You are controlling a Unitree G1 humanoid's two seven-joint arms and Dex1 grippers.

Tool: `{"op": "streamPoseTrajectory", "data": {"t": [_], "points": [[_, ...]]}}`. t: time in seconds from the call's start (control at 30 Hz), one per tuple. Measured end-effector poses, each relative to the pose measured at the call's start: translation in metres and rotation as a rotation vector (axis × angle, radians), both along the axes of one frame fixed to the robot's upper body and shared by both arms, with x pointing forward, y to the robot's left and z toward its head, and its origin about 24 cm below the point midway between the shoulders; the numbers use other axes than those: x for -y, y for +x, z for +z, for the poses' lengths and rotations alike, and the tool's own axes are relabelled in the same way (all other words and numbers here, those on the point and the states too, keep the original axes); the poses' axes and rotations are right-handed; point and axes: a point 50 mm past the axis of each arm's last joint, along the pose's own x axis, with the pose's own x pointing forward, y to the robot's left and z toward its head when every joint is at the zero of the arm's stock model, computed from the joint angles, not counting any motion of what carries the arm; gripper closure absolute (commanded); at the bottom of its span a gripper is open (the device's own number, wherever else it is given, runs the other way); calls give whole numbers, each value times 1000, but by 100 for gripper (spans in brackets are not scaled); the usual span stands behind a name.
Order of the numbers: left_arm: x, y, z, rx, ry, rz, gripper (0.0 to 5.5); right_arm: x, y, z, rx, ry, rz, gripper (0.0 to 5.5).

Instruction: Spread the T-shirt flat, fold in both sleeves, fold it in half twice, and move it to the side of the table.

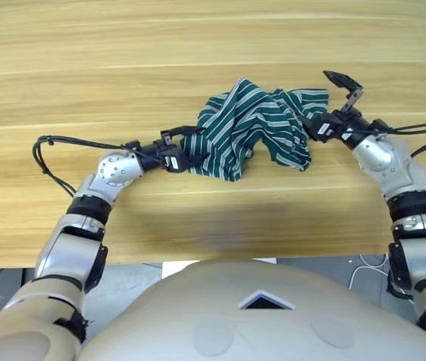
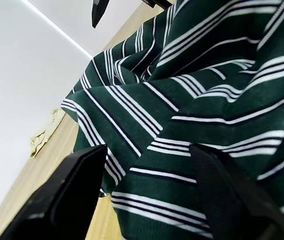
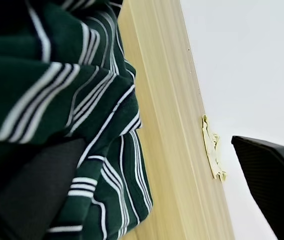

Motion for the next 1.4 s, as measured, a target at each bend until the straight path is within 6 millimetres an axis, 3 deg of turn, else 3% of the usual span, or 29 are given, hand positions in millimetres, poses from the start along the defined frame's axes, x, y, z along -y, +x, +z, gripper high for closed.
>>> {"op": "streamPoseTrajectory", "data": {"t": [0.23,0.3,0.47,0.7,0.83,1.0,1.13,1.23,1.33,1.4], "points": [[2,10,2,82,110,-32,242,7,-5,0,-8,-2,3,12],[-6,14,5,107,154,-27,242,21,-6,1,-21,-28,-31,12],[-51,31,18,157,342,97,242,73,-2,8,-51,-147,-235,12],[-74,34,21,162,412,190,242,93,-1,9,-49,-197,-333,12],[-77,34,22,163,418,205,242,91,1,15,-17,-168,-317,12],[-85,34,28,193,360,266,242,81,8,38,103,-29,-262,12],[-109,41,57,284,263,400,242,74,8,59,182,100,-206,12],[-133,47,81,370,258,506,242,67,5,62,184,122,-153,12],[-128,44,100,408,65,482,242,49,-5,69,199,206,-26,12],[-111,32,103,355,-59,355,242,28,-21,75,198,270,130,12]]}}
